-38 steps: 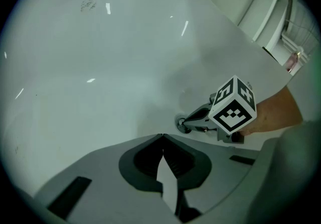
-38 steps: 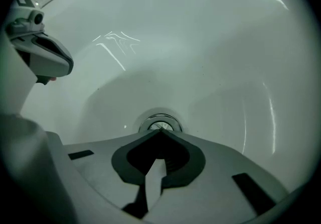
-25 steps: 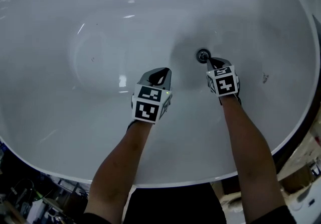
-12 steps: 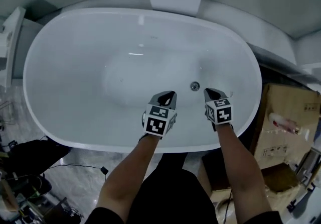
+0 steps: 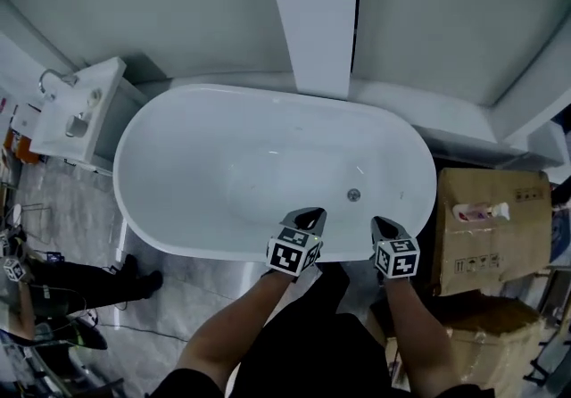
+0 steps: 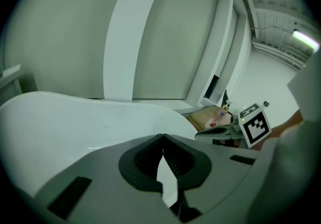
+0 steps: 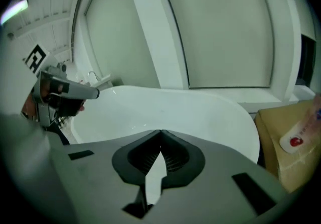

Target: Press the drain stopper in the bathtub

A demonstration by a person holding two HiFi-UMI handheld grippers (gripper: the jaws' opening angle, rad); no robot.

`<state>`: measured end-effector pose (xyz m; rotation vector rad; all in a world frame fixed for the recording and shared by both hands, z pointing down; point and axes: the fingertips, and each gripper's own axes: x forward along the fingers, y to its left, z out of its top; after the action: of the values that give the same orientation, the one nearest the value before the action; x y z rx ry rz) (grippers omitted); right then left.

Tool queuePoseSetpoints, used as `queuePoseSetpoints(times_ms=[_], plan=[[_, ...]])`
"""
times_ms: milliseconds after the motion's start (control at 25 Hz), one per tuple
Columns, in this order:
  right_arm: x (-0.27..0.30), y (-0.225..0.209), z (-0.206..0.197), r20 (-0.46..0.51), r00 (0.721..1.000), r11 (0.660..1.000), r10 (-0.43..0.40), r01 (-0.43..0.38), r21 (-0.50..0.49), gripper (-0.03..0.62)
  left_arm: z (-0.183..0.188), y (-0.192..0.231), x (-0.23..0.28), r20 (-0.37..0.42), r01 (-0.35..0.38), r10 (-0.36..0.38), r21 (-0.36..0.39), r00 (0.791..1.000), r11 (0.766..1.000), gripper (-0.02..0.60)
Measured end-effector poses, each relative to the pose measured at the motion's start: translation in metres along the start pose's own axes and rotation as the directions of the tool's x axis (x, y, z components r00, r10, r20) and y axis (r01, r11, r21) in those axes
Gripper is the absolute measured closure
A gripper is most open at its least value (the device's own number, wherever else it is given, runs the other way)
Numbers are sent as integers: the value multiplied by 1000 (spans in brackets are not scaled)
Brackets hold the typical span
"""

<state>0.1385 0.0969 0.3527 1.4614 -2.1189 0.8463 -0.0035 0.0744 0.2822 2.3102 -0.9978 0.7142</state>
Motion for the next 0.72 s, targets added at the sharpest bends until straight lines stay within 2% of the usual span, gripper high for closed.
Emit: queuePoseSetpoints(times_ms=[80,200,320,440,560,720], plan=[[-33,12,7,50,999,997,-4,0,73,579,2,-17,-33,12,-4,3,31,1000,1000,568],[-81,43,22,126,992,990,19,-36,137,580,1,-42,-85,29,-8,7,28,1000,1000,568],[-128,85,43,205,975,993,89,-103,57,579,10,-66,-127,74,4,-4,6,997,1000,568],[-170,116,64,260,956,990,139,-136,-31,580,28,-86,-156,126,6,-11,37,992,999,568],[-210,137,84,311,937,987,157,-161,-13,580,48,-103,-189,185,23,-35,68,982,997,568],[-253,174,110,388,902,980,187,-197,-15,580,73,-108,-248,284,23,-52,106,957,994,568]])
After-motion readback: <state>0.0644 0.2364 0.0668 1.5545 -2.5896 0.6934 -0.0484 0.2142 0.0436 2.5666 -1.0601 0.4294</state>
